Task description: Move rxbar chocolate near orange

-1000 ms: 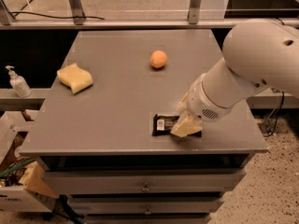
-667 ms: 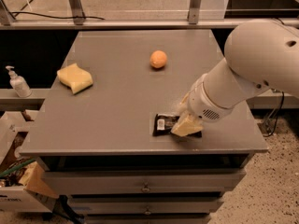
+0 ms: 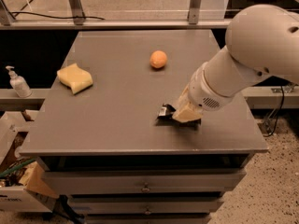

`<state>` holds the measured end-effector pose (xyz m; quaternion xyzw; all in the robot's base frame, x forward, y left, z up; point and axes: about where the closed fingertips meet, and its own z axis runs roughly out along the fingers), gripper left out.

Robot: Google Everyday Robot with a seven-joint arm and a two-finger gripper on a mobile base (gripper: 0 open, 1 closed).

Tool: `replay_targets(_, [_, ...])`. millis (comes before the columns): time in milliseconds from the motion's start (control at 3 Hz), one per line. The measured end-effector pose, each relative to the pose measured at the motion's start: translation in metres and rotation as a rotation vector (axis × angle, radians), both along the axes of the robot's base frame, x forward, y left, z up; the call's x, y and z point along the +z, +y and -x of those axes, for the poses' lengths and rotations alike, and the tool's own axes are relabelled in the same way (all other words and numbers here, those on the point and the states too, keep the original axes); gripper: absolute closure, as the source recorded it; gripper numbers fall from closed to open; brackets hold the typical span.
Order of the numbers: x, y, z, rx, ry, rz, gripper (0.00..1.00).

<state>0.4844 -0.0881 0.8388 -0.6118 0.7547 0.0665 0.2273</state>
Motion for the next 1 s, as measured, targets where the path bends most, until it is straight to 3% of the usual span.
replay_targets(333, [0.029, -0.002, -0.029, -0.014, -0.065, -0.006, 1.0])
replay_targets(667, [0.028, -0.001, -0.029, -0.015, -0.065, -0.006, 1.0])
replay_targets(1000, [0.016, -0.006, -0.049, -0.029, -0.121, -0.007, 1.0])
